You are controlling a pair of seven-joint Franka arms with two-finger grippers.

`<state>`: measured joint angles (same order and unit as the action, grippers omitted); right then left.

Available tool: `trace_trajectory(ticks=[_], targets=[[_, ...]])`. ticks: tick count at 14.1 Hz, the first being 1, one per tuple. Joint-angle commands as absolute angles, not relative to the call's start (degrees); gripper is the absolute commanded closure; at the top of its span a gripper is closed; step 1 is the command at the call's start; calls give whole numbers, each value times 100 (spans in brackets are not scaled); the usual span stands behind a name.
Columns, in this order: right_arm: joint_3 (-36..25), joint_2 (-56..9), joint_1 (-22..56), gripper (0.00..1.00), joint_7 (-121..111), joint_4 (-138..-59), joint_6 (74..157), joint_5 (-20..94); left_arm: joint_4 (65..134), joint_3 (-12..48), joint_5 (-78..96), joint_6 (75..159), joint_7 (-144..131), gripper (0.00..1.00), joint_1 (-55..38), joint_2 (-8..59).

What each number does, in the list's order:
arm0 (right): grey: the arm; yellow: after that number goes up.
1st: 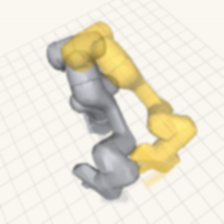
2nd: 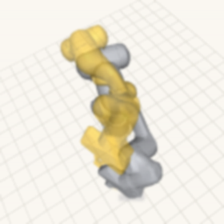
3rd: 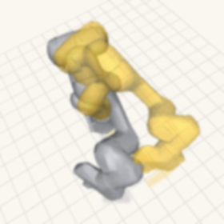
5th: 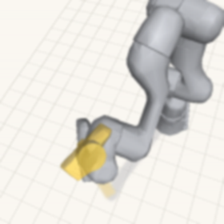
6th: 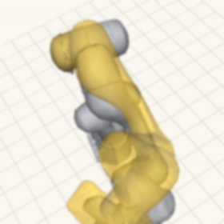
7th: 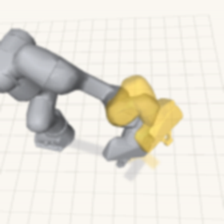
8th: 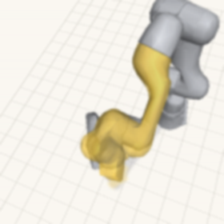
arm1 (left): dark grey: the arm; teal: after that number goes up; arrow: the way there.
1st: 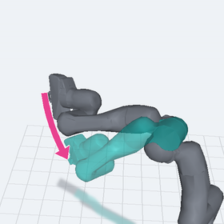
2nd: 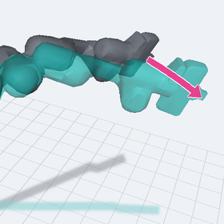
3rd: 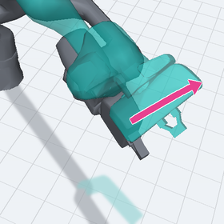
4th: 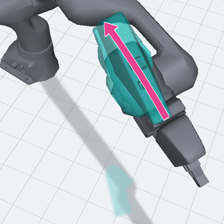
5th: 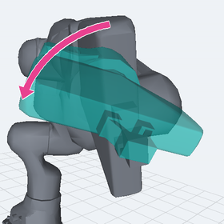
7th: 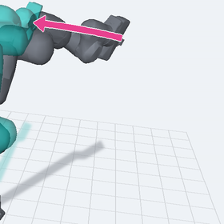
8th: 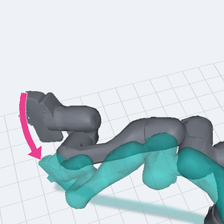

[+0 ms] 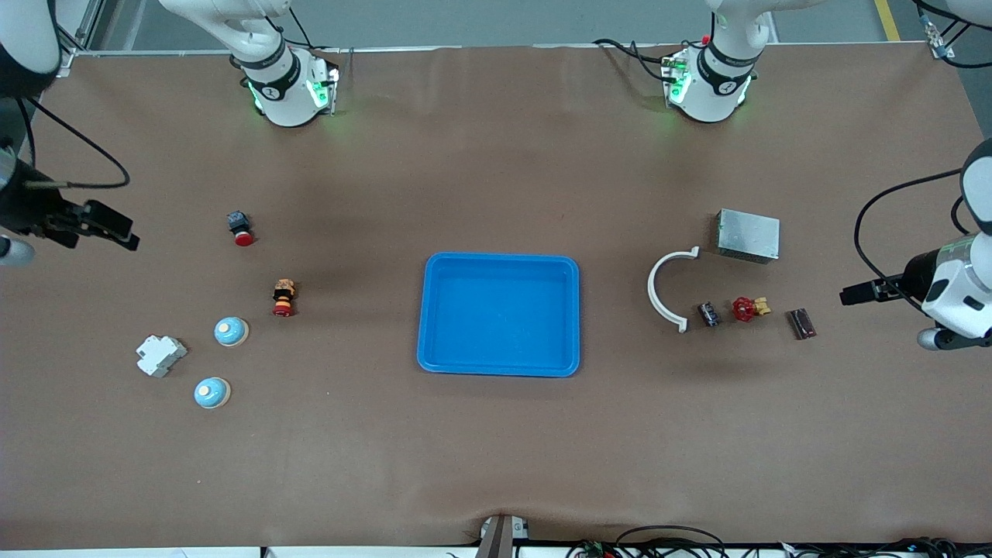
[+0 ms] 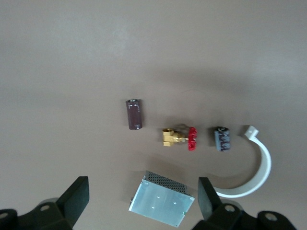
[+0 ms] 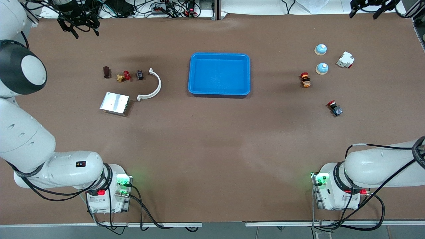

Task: Place electrolytic capacitor and blue bell in tray
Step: 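Lower the right gripper over the blue button while the left gripper nears capacitor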

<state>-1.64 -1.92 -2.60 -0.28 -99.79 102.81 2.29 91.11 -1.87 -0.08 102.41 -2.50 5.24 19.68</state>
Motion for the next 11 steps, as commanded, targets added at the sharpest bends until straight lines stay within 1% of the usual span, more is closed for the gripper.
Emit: trace_trajectory(ticks=[1, 4, 6, 8, 10, 11], targets=[[-105, -727, -439, 0, -79, -9967, 10677, 308, 9070, -176, -158, 10379, -272, 0, 545, 2240], [-105, -1421, -422, 0, -79, -9949, 11388, 308, 9201, -176, -176, 10756, -281, 0, 703, 2469], [-97, -1913, -439, 0, -114, -9932, 12064, 325, 9604, -176, -167, 11466, -368, 0, 729, 2479], [-97, -2266, -396, 0, -149, -9923, 12627, 316, 9983, -176, -167, 12126, -710, 0, 738, 2487], [-97, -2635, -404, 0, -158, -9853, 12945, 316, 10186, -167, -167, 12514, -1096, 0, 730, 2609], [-88, -2776, -404, 0, -158, -9800, 13042, 316, 10160, -167, -167, 12542, -1220, 0, 703, 2732]])
